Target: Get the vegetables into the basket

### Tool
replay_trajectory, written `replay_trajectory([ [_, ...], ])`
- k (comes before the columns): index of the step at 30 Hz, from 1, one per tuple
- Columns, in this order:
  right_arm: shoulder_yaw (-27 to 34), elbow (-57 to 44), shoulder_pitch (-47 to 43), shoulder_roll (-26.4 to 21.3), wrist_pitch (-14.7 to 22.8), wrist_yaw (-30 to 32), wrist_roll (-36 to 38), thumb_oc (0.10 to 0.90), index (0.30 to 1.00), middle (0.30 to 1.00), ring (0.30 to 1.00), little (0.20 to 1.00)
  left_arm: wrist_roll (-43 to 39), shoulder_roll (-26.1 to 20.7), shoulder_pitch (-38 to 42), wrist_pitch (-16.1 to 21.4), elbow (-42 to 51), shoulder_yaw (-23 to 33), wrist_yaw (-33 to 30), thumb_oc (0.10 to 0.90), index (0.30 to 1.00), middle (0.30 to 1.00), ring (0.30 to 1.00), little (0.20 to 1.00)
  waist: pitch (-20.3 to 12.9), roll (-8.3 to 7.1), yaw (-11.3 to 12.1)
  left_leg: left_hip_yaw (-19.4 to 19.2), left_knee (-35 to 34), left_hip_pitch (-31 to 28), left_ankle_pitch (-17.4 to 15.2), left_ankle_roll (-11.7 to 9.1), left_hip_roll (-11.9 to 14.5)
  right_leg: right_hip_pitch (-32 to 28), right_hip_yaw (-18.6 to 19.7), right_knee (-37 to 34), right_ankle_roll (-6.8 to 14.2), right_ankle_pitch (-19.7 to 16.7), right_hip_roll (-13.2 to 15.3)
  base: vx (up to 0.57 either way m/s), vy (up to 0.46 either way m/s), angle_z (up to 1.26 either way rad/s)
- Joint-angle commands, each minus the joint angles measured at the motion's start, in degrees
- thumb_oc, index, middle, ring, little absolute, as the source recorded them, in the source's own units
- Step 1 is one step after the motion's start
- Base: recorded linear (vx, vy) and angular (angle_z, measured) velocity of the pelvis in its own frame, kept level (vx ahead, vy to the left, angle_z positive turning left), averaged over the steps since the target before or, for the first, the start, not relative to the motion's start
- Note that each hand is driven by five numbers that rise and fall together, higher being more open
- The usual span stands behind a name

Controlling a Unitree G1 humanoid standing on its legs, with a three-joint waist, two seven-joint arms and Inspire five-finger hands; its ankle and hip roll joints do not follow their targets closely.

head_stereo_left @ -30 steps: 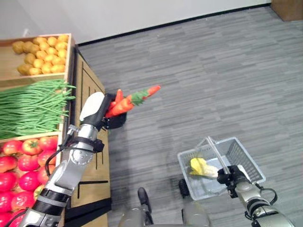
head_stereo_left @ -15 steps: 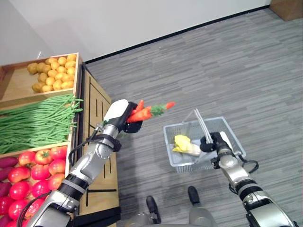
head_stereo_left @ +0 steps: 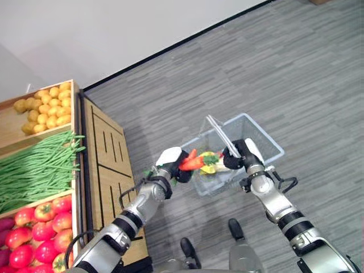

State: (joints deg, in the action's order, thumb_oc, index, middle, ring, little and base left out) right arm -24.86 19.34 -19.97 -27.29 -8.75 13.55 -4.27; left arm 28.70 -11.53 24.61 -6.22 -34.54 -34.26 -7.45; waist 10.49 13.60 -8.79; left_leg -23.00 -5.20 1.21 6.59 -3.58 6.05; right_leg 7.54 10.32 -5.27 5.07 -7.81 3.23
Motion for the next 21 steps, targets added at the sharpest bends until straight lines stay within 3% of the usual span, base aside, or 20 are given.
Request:
replay_trajectory([
  [1,-0.17,-14.26,-8.37,2.51,10.63,0.93,-2.06,0.4,0.3,0.3,0.3,0.3,3.53,0.68,10.05,0.78,-7.16,-2.57,-4.23,0.4,0.3,0.3,0.3,0.3,-2.52,-0.24,-0.21,0.49,0.2,-2.71,1.78,-6.48,5.04,-2.39,-2.2,0.93,4.14,3.99,3.16,0.01,-0.02,-0.24],
  [11,-6.64,-24.94,-9.13,3.45,12.57,-2.88,2.38,0.4,0.3,0.3,0.3,0.3,7.17,8.35,13.06,-0.31,-19.05,-7.93,-4.72,0.4,0.3,0.3,0.3,0.3,-1.34,-0.74,-1.9,-1.16,0.2,-2.16,1.94,-6.77,5.4,-0.59,-1.24,1.33,4.21,3.37,2.89,0.0,-0.011,-0.08],
  [16,-12.21,-25.58,-12.48,2.51,12.24,-7.71,3.61,0.4,0.3,0.3,0.3,0.3,12.47,9.52,14.72,1.14,-19.83,-12.32,-2.6,0.4,0.3,0.3,0.3,0.3,-0.98,-0.51,-1.96,-1.33,0.2,-2.03,1.93,-6.9,5.18,-0.38,-1.27,1.46,4.24,3.39,3.29,0.0,0.002,-0.11],
  [21,-15.14,-28.53,-15.59,2.68,13.88,-11.54,10.39,0.4,0.3,0.3,0.3,0.3,15.07,9.97,16.02,2.54,-21.36,-15.11,-1.2,0.4,0.3,0.3,0.3,0.3,0.11,-0.03,-2.54,-1.52,0.2,-1.42,1.87,-7.04,4.77,0.71,-1.08,1.74,4.46,2.99,3.76,-0.01,0.011,-0.03],
])
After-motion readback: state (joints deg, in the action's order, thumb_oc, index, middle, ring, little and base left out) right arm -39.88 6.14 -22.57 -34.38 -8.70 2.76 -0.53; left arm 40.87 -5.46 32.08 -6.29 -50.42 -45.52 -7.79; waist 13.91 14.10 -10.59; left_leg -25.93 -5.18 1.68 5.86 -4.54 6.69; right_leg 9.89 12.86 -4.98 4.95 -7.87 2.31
